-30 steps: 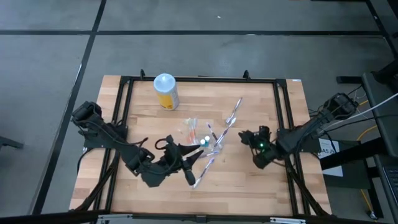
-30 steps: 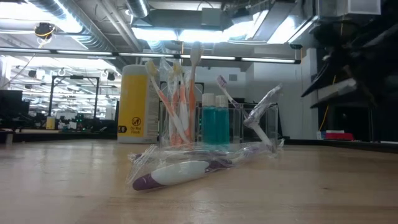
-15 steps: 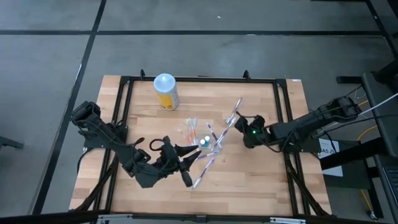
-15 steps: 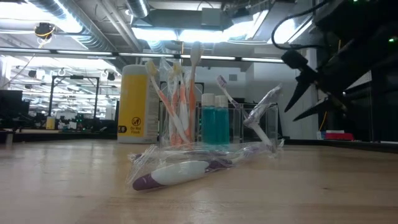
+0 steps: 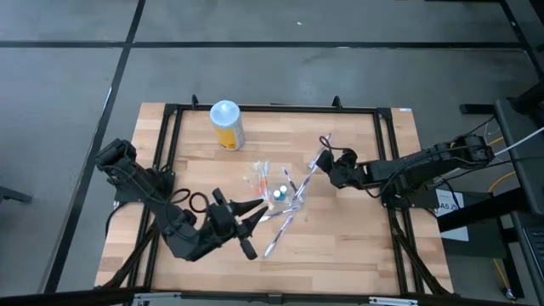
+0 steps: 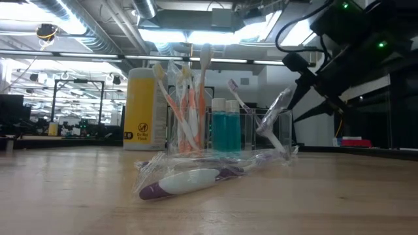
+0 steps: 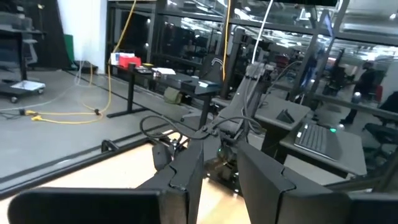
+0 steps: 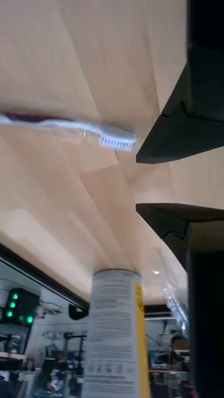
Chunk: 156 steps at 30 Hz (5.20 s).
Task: Pick & Place toothbrushing station
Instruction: Put the white and violet toothbrush into the right compartment of the transparent organizer
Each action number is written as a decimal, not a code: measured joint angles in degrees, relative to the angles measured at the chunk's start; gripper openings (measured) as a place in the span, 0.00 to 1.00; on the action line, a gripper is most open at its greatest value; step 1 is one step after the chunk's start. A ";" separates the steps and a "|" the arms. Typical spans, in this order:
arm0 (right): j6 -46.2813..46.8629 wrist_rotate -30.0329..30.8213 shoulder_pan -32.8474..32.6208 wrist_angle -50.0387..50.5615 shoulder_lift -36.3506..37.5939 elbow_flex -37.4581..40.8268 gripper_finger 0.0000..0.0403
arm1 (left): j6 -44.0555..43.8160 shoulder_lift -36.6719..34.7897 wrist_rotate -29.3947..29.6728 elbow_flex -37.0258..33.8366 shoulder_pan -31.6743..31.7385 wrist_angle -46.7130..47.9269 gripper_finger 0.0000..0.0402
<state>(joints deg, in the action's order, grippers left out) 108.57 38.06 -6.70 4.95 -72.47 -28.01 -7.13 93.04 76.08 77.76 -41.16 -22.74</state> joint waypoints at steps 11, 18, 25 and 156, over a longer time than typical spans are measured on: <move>-15.20 -1.66 -0.04 -12.59 -0.02 -0.04 0.29 | 5.40 0.01 3.36 0.00 -1.14 -3.24 0.21; -16.93 -2.73 -2.93 -13.89 -0.28 -0.04 0.29 | 6.39 0.01 3.86 0.00 -1.13 -3.26 0.19; -19.23 -2.97 -5.82 -22.69 -5.57 -0.04 0.27 | 7.47 0.01 3.97 0.00 -1.13 -3.24 0.19; -147.98 -57.98 29.75 33.79 -29.97 -33.22 0.30 | -19.74 -3.83 11.64 -0.02 -12.27 17.81 0.19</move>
<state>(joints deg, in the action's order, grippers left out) -39.41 -19.92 23.05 38.74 -102.43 -61.23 -26.87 89.21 87.72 77.73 -53.43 -4.93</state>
